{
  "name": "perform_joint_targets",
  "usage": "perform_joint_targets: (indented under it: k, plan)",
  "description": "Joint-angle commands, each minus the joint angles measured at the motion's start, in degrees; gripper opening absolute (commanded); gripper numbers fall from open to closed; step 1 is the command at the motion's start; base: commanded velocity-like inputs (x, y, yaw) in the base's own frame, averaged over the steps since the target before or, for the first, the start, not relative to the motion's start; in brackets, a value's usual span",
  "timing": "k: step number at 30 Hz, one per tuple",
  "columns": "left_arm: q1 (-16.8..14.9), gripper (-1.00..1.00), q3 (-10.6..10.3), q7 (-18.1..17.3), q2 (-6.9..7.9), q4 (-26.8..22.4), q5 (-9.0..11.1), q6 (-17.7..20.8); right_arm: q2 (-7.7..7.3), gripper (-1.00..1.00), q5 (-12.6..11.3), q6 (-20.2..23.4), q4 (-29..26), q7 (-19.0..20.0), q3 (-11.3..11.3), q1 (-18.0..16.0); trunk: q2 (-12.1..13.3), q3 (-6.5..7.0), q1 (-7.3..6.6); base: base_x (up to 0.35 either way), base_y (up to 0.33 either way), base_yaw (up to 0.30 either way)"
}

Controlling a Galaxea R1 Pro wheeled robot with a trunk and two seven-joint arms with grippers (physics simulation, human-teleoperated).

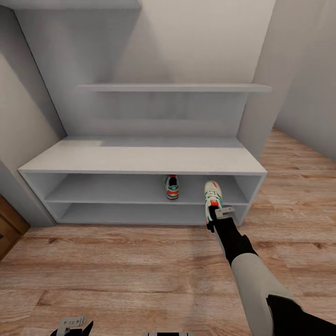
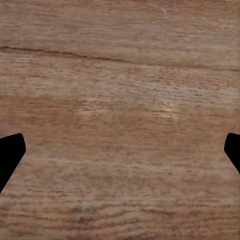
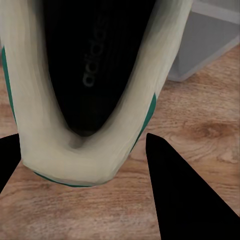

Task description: Pick up the two gym shoes and the two sandals from the corridor floor and place them onto the hallstand (shoe rack) in the corridor, making sure they are on the rack and not on the floor. Arrange them so the two gym shoes are next to each other and the two sandals are next to each other.

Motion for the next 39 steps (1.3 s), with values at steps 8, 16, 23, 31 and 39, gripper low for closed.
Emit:
perform_joint_targets:
  k: [8,16,23,31,39]
  plan:
    - [0.0,1.00,0.5,-0.4,0.00,0.1,-0.1,-0.1,0.05,-1.00,0.1,1.9,-0.1,-0.1,-0.2,-0.9,0.0,-0.05,-0.01,0.000,0.000,0.000]
    - [0.0,1.00,0.5,-0.4,0.01,0.1,0.0,-0.1,-0.02,-1.00,0.1,2.3,0.3,0.0,3.2,-1.1,0.0,-0.05,-0.01,0.023,0.012,0.000]
    - [0.0,1.00,0.5,-0.4,0.04,0.1,0.0,-0.1,-0.02,-1.00,0.1,2.4,0.4,0.0,4.6,-1.1,0.0,-0.05,-0.01,0.225,0.130,0.000]
    - [0.0,1.00,0.5,-0.4,0.03,-0.1,0.0,-0.1,0.11,-1.00,0.0,2.2,0.7,-0.3,4.6,-1.1,0.0,-0.05,-0.01,0.040,0.019,0.000]
    - [0.0,1.00,-1.0,-0.4,-0.02,-0.1,-0.1,-0.1,0.88,-1.00,-0.2,2.2,2.2,-0.4,4.6,-1.1,0.0,-0.05,-0.01,0.001,0.000,0.000]
